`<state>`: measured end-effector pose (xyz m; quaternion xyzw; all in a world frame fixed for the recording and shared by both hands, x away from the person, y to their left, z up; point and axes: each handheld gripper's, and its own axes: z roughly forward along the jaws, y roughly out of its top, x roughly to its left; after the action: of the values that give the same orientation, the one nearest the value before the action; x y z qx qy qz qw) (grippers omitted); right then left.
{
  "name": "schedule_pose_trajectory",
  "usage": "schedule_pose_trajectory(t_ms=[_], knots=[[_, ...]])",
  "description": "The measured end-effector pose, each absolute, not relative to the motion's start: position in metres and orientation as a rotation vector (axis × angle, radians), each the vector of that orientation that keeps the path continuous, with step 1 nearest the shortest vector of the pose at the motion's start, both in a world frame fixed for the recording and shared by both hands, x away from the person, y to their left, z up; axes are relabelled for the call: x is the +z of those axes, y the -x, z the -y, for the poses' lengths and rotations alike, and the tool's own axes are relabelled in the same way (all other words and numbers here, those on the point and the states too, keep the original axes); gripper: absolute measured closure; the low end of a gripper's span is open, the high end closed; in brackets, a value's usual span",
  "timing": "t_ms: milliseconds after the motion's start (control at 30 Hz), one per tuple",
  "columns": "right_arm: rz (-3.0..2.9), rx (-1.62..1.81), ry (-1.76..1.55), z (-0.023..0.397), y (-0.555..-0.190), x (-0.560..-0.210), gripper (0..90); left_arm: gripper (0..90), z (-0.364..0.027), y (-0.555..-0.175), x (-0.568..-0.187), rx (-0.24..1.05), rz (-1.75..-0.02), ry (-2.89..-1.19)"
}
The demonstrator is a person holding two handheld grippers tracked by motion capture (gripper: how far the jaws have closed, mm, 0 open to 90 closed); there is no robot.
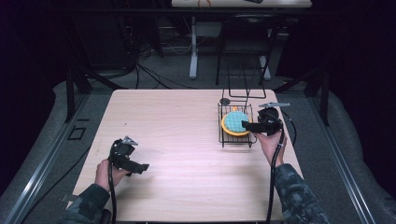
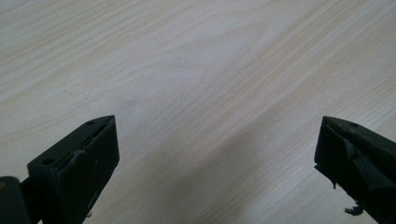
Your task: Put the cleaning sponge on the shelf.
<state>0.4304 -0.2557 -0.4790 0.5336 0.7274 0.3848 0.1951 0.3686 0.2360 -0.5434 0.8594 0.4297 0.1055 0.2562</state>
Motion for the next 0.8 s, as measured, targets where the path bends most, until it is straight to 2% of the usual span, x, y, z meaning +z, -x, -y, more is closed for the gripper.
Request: schedule_pose_trajectory(t_ms=[467,800], knots=[[-2.157,1.033,-1.35,0.262,-0.377,-0.458,5.9,0.0,-0.235,-0.369,-0.544,0.281,-1.166,-2.338],[-2.206,0.986,-1.334,0.269,-0.343,-0.463,1.2,0.0,-0.235,-0.368,-0.545,0.278,-1.168,-2.339]])
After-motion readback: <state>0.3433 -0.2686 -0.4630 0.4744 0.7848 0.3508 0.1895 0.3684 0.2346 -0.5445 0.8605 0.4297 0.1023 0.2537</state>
